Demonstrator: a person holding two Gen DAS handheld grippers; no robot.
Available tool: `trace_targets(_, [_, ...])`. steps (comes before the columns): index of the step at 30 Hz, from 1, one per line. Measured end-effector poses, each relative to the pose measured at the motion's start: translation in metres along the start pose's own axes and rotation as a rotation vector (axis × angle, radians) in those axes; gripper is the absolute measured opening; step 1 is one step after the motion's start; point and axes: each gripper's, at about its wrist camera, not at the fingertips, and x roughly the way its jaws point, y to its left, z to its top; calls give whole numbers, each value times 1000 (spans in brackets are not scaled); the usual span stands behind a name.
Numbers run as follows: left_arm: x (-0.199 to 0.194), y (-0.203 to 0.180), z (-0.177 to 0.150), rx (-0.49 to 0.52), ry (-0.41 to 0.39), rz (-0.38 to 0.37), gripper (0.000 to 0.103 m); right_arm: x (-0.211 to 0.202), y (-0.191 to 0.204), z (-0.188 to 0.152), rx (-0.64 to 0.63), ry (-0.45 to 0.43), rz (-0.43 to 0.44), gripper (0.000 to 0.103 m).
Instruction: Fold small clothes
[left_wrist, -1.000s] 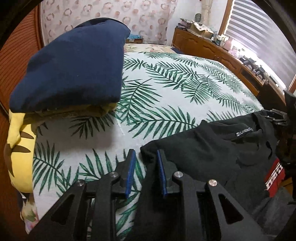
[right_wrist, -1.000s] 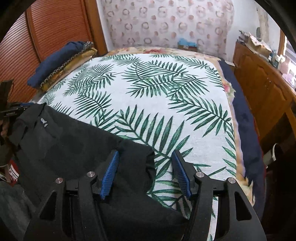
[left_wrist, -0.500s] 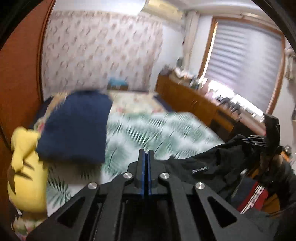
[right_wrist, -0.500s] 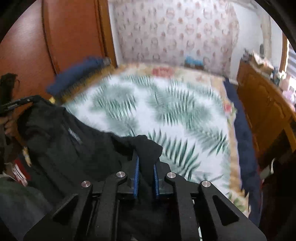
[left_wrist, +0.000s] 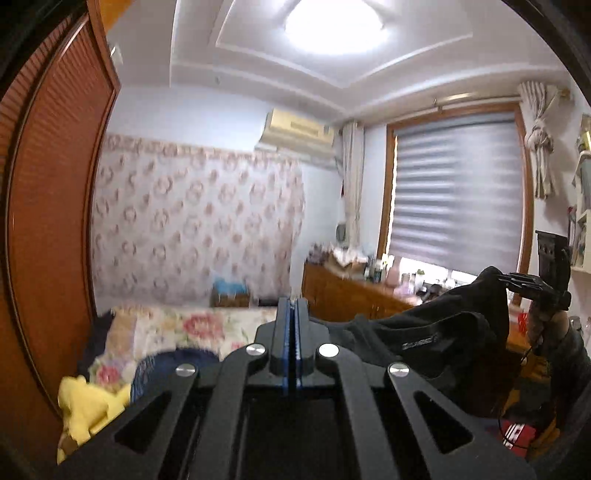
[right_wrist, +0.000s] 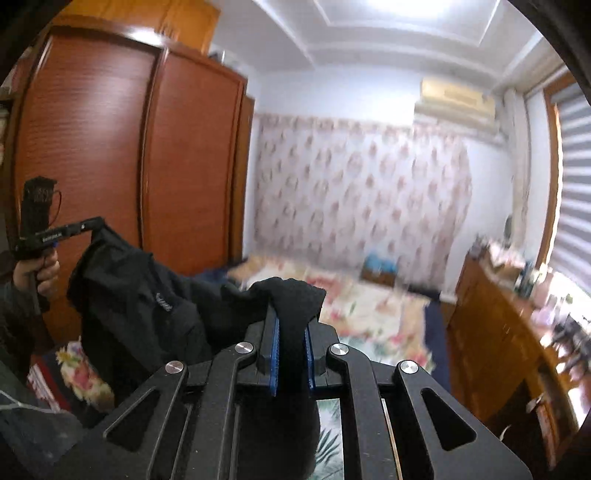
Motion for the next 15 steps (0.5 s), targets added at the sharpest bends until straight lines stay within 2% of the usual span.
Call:
trace_targets(4, [-18, 1, 33, 17, -83, -1, 0, -30, -5, 35, -20, -79, -32, 8])
trace_targets(8, [-21, 2, 57, 36, -123, 5, 0, -52, -9, 66, -48, -141, -74, 8])
trace_targets(12, [9, 11, 60, 39, -87, 22, 0, -53, -19, 84, -67, -144, -114, 8])
trace_targets(15, [55, 22, 36, 32, -9, 38, 0, -23, -41, 76, -41, -83, -136, 8])
